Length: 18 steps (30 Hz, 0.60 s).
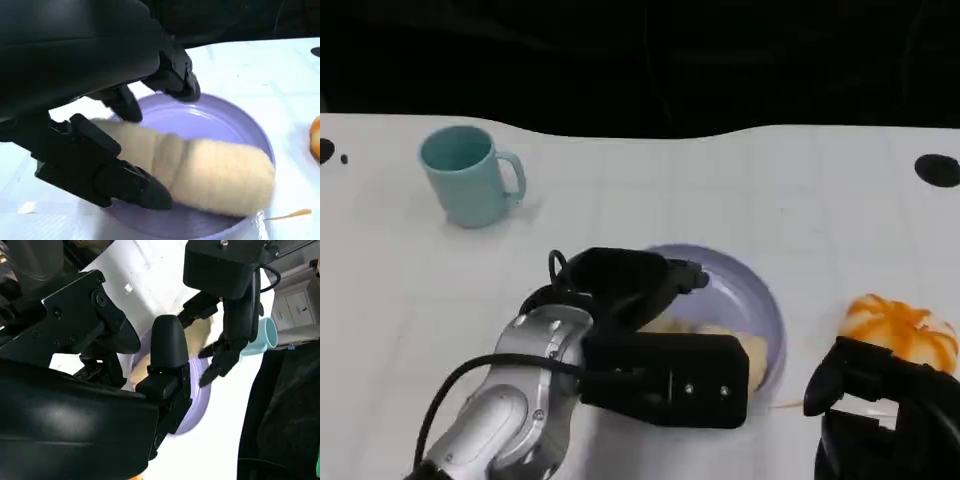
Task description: Grasp the towel on the left side of the plate with the left hand and place it into the plate.
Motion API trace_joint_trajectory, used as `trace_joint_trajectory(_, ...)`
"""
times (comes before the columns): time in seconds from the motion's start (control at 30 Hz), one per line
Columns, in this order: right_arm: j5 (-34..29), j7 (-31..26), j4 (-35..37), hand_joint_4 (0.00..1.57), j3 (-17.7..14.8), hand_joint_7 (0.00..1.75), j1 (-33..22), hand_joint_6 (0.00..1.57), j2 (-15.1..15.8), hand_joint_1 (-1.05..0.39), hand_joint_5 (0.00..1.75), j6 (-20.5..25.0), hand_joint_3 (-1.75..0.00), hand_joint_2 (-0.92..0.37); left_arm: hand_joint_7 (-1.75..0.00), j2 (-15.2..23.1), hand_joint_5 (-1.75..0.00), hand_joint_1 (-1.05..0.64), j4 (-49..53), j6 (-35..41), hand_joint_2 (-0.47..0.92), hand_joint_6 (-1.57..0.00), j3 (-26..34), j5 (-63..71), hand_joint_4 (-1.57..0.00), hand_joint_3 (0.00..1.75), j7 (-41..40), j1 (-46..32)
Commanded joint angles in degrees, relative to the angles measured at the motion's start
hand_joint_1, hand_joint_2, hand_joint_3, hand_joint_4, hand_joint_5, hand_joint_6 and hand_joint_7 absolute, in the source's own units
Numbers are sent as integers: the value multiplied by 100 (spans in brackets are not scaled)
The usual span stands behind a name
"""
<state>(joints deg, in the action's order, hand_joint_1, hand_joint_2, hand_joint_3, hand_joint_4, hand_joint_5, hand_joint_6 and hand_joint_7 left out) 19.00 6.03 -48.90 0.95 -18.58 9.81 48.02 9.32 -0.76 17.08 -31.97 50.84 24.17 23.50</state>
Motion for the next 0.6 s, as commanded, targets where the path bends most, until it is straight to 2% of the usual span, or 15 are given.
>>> trace_joint_trajectory(0.03, 49, 11, -85, 80, -43, 167, 2, 63, 43, -7, 175, 2, -138, -49, 0, 93, -11, -90, -200, -46, 92, -4, 52, -46, -6, 18, -84, -134)
trace_joint_trajectory(0.3, 46, -13, -95, 80, -25, 167, 23, 62, 29, -7, 175, 47, -138, -49, -1, 361, -14, -91, -858, -280, 92, -3, 439, -261, -5, 25, -184, -361)
trace_joint_trajectory(0.4, 61, -43, -127, 80, -32, 167, 36, 62, 5, -7, 175, 109, -139, -49, -4, 450, -18, -81, -1186, -286, 92, -8, 673, -515, -9, 27, -48, -477)
trace_joint_trajectory(0.53, 67, -49, -155, 79, -41, 167, 47, 62, 13, -7, 175, 153, -139, -49, -12, 493, -42, -57, -1779, -251, 92, -29, 1213, -1247, -30, 25, 80, -814)
trace_joint_trajectory(0.6, 60, -49, -162, 79, -38, 167, 47, 62, 16, -7, 175, 153, -139, -49, -13, 479, -46, -54, -1958, -233, 92, -32, 1479, -1705, -33, 25, 152, -965)
